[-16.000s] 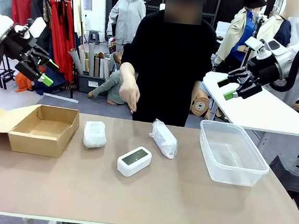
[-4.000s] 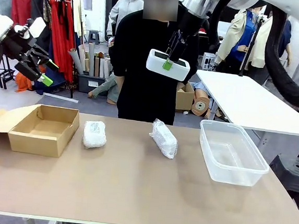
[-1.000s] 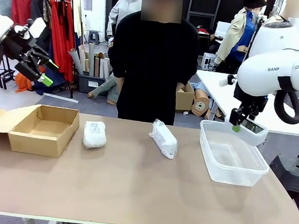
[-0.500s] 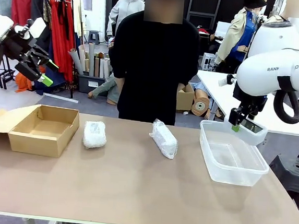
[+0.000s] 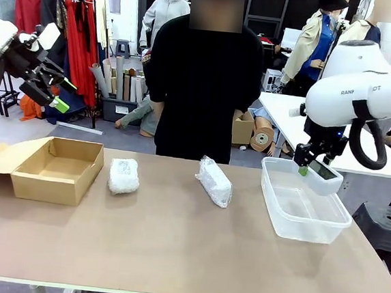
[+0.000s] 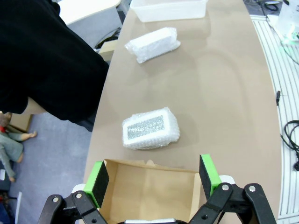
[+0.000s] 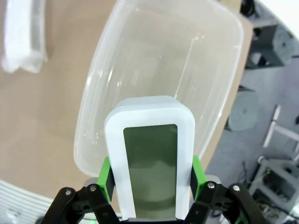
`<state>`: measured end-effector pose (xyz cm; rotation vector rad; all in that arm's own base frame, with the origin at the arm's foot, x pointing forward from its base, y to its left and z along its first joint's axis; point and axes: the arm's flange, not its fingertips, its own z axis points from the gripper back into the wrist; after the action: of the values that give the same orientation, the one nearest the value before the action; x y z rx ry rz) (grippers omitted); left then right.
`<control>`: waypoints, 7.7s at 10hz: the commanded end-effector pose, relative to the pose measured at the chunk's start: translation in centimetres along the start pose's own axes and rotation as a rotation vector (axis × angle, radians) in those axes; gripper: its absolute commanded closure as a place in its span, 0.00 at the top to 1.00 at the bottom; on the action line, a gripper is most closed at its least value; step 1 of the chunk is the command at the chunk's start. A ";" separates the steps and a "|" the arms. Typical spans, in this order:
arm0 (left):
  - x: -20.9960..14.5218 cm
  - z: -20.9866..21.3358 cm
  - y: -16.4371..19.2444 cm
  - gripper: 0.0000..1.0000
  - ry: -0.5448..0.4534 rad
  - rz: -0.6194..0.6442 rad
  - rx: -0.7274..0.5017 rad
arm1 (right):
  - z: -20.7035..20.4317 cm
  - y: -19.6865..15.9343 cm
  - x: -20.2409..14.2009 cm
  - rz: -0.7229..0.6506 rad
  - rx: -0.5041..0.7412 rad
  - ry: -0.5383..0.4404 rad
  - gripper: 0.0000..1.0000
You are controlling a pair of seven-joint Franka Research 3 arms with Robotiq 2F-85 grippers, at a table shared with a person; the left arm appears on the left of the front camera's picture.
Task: Separate and place wrapped and unwrapped clocks.
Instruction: If the picked Digital clock is wrapped, place it in the Package Box ; if not, place it in the Organizing box, then pick up the Digital clock indicated by the person.
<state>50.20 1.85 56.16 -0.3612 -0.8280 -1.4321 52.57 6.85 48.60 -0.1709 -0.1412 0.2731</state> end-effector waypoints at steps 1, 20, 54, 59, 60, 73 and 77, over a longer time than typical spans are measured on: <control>0.1 0.0 0.0 1.00 -0.003 -0.001 0.001 | -0.4 0.3 2.0 -0.147 0.005 -0.036 0.00; 0.1 0.0 0.0 1.00 -0.003 -0.001 0.001 | -16.1 -3.5 5.7 -0.386 0.063 0.119 0.00; 0.1 0.0 0.0 1.00 -0.003 -0.001 0.001 | -10.5 -4.4 4.7 -0.234 0.137 0.102 1.00; 0.1 0.0 0.0 1.00 -0.003 -0.001 0.001 | -2.6 -5.5 4.9 0.200 0.412 -0.025 1.00; 0.1 0.0 0.0 1.00 -0.003 -0.001 0.001 | -1.5 -5.3 4.9 0.330 0.478 -0.031 1.00; 0.1 0.0 0.0 1.00 -0.003 -0.001 0.001 | 3.9 -0.6 3.1 0.985 0.444 -0.335 1.00; 0.1 0.0 0.0 1.00 -0.003 -0.001 0.001 | 3.2 -1.5 4.1 1.013 0.636 -0.723 1.00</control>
<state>50.21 1.84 56.17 -0.3611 -0.8281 -1.4322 55.81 7.55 52.72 0.4348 -0.5482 1.3342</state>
